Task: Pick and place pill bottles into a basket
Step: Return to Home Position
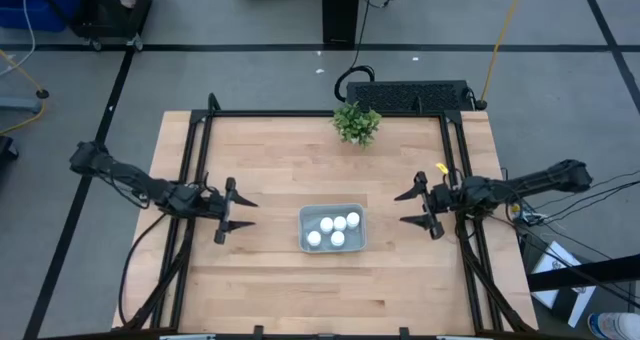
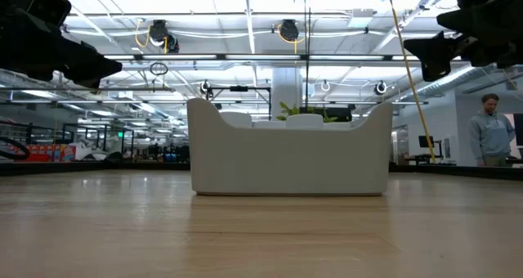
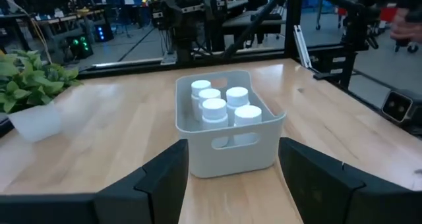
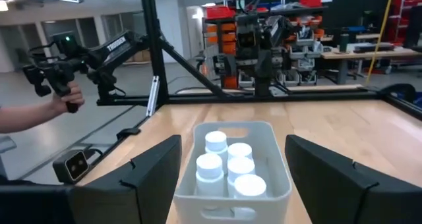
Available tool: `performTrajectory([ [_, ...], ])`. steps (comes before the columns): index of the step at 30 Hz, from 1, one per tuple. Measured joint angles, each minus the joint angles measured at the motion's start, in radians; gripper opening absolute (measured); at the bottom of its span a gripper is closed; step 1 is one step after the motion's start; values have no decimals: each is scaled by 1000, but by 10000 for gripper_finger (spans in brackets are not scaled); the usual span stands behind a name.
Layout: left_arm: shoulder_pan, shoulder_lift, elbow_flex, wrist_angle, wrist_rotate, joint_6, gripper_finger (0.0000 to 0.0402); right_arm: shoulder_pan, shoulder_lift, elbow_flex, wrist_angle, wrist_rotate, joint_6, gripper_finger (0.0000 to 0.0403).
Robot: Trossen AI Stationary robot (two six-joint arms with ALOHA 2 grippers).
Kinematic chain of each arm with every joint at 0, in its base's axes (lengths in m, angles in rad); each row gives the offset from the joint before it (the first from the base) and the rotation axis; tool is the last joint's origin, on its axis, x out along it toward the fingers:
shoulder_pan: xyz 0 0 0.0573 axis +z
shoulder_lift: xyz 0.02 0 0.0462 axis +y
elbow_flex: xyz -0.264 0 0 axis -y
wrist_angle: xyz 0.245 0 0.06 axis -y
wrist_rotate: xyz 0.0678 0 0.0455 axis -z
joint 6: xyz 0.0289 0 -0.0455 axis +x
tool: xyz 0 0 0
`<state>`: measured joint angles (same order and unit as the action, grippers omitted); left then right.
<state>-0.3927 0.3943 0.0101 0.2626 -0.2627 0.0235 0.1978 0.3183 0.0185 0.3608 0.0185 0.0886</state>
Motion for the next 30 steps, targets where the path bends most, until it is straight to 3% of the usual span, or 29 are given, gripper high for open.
performTrajectory([
  [12, 0, -273, 1, -206, -3, 13, 241, -90, -316, -1, -307, -73, 2, 263],
  [17, 0, -314, 20, -261, -1, 19, 241, -132, -314, 1, -335, -76, 23, 263],
  [22, -1, -324, 28, -288, -6, 24, 241, -170, -317, 2, -330, -179, -9, 263],
  [30, -2, -321, 28, -288, -16, 50, 241, -218, -310, 2, -333, -151, -6, 263],
])
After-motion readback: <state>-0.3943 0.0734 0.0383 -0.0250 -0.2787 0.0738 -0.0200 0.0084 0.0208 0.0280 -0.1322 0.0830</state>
